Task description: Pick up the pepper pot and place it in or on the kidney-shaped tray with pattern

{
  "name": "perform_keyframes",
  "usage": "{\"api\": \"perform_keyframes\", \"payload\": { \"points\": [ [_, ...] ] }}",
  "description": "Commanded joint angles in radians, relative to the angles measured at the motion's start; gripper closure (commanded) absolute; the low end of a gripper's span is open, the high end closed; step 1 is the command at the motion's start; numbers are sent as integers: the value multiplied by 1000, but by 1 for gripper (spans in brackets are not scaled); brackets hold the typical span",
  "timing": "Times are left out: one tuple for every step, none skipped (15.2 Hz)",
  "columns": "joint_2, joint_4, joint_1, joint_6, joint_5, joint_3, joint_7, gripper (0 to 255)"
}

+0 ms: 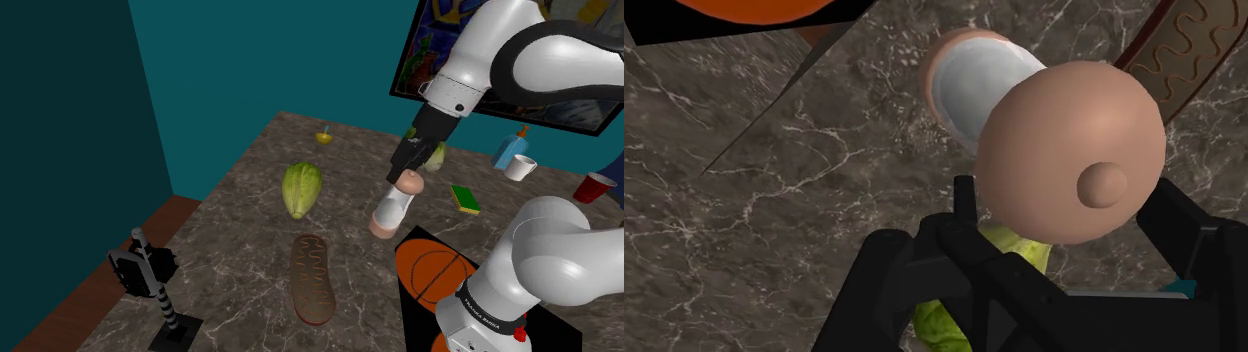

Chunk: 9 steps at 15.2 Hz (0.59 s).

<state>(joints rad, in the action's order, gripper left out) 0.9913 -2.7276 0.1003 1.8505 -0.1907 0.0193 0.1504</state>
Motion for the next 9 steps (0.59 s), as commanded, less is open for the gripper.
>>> {"api": "perform_keyframes", "payload": {
  "points": [
    [0, 28, 1, -28, 1, 1, 6, 255],
    [-1, 42, 0, -40, 2, 0, 8, 255],
    [-22, 62, 12, -35, -14, 22, 30, 255],
    [-45, 83, 22, -30, -28, 44, 52, 255],
    [-68, 106, 31, -25, -42, 65, 73, 255],
    [-91, 129, 40, -21, -55, 86, 94, 255],
    [-116, 153, 47, -17, -66, 107, 114, 255],
    [-141, 179, 53, -13, -77, 127, 135, 255],
    [-166, 205, 59, -9, -86, 146, 155, 255]
  ]
}}
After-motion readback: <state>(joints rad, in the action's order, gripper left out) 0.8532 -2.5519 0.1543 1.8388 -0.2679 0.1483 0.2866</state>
